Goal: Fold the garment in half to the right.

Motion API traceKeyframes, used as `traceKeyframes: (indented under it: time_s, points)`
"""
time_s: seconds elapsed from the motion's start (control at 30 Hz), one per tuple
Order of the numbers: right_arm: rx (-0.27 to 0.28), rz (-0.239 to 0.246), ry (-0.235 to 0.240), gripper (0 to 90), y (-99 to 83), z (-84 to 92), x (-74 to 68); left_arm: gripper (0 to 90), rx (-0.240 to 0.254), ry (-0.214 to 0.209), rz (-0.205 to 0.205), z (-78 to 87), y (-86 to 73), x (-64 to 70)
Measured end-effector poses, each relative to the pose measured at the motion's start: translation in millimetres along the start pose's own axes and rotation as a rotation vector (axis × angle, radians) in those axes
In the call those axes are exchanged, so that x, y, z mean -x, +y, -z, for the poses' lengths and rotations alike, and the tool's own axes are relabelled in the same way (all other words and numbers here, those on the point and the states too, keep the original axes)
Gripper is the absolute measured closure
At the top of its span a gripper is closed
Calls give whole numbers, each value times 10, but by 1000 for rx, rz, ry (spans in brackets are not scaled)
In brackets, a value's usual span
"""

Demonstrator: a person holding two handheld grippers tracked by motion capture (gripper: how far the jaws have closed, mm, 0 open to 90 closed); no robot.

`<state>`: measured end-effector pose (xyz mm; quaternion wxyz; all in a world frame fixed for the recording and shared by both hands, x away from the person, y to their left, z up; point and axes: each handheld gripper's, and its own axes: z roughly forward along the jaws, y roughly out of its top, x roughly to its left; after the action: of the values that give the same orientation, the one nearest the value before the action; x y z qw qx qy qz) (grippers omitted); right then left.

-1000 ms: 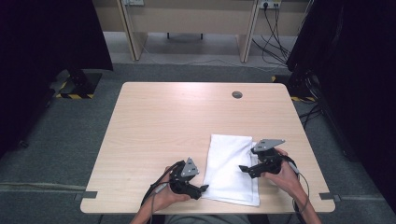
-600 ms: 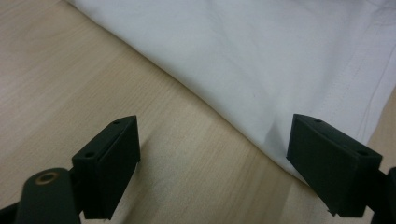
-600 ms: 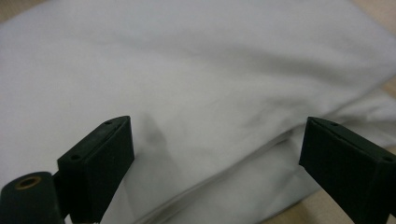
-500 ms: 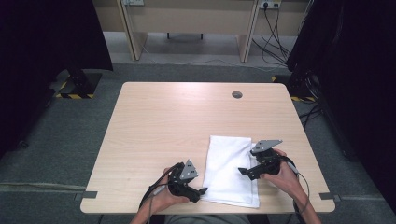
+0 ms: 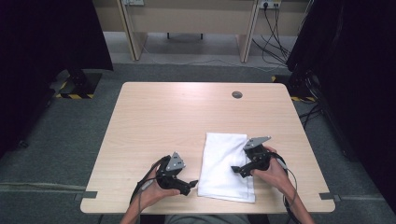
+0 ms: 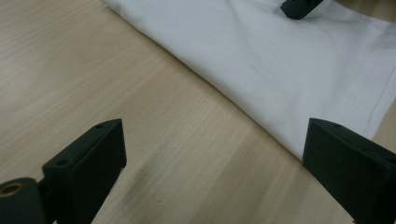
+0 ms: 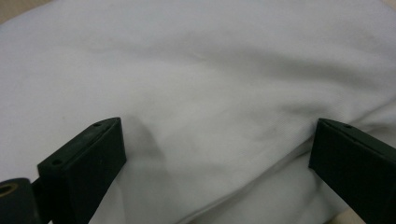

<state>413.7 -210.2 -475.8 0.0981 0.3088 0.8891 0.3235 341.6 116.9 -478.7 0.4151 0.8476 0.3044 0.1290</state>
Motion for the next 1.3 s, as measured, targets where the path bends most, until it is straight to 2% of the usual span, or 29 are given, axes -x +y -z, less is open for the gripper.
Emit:
traceKeyframes:
  time_s: [0.2, 0.47, 0.57, 0.77, 0.83, 1.1, 1.23, 1.3]
  points:
    - [4, 0, -1, 32, 144, -119, 47, 39, -4, 11, 46, -20, -79, -134]
    - [10, 46, 17, 13, 412, -358, 62, 41, -15, 36, 42, -55, -78, -150]
    - [11, 42, 16, 13, 489, -420, 60, 41, -8, 50, 52, -27, -81, -191]
    - [16, 42, 17, 13, 580, -499, 47, 42, -25, 61, 74, -25, -109, -253]
    - [23, 42, 16, 13, 602, -524, 42, 43, -18, 71, 73, -22, -107, -263]
    - [20, 62, 22, 24, 636, -547, 20, 42, -10, 95, 116, -43, -85, -347]
    - [-8, 106, 62, 29, 643, -526, 14, 42, -12, 95, 99, -73, -59, -324]
    - [-30, 132, 75, 64, 663, -504, 13, 40, -36, 109, 76, -98, -49, -290]
